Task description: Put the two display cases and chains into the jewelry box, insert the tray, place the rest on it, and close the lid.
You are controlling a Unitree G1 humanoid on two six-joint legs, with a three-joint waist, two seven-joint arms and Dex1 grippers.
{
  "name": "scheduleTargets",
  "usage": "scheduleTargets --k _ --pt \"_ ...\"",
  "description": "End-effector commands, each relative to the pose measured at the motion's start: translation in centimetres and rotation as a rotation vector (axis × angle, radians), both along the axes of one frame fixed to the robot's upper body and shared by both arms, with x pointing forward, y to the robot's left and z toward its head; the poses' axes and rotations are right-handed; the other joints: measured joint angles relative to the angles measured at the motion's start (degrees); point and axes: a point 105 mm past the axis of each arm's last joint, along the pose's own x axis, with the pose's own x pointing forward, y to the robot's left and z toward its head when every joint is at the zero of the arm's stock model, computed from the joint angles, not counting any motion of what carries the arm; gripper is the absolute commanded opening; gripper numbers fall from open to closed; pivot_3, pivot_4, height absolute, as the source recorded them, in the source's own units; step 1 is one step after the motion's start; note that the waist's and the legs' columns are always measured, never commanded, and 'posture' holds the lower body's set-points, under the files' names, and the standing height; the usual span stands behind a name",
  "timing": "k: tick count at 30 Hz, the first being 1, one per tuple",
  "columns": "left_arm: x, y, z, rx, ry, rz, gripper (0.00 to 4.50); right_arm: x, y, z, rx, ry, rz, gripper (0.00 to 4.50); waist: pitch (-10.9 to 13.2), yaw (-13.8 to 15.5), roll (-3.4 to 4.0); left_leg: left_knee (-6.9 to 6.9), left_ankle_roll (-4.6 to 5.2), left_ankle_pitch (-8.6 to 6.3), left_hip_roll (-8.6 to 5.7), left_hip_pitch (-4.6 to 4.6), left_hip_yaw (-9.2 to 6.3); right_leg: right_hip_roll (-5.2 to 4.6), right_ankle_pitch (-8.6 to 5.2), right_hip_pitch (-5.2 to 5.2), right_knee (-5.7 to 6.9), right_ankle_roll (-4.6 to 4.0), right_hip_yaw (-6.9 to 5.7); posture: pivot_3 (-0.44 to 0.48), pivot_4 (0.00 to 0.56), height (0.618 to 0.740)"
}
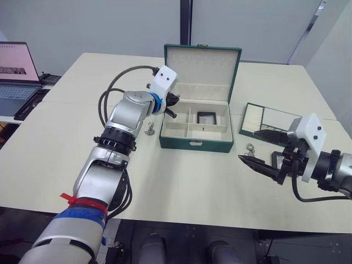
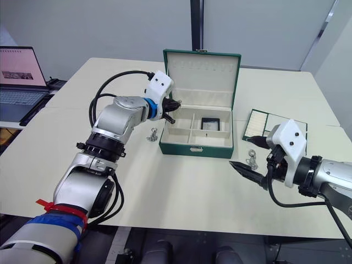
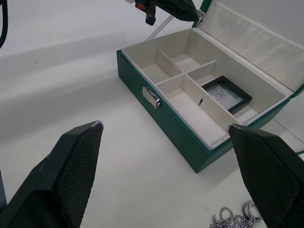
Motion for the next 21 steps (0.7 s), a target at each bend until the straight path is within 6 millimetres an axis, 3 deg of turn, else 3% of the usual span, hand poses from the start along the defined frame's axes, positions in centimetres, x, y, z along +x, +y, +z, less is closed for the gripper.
scheduleTargets --k 1,21 --pt "0.3 -0.7 1.7 0.017 -0.061 -0.026 0.1 0.3 -0.3 1.2 0.033 -0.058 -0.042 4.5 0.0 -0.01 0.0 0.0 0.0 0.0 0.0 -0.01 0.0 0.0 0.0 -0.02 0.01 0.0 0.0 0.0 0.15 0.74" --pt "0.3 -1.1 0.4 0.044 -0.025 -0.044 0.1 0.8 -0.4 2.4 0.125 -0.091 -0.105 4.5 0.0 -0.01 0.0 0.0 -0.01 0.01 0.0 -0.06 0.05 0.0 0.0 -0.09 0.05 0.0 0.04 0.0 0.15 0.74"
